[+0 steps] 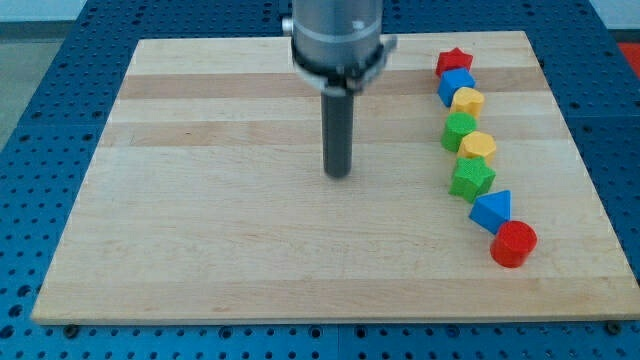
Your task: Move your arm a bit down
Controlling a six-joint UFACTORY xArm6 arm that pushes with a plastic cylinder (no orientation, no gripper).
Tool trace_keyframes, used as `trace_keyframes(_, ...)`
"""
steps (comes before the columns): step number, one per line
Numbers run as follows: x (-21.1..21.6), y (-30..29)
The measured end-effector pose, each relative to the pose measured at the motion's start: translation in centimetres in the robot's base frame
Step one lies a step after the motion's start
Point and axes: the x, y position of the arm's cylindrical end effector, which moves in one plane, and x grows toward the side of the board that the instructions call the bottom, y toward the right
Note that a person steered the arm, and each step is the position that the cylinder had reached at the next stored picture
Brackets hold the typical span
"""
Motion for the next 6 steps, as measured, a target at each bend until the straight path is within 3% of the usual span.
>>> trace_keyframes(1, 7.7, 2.5)
trace_keyframes(3, 7.7, 2.8)
trace_keyframes(6, 2.0, 4.2)
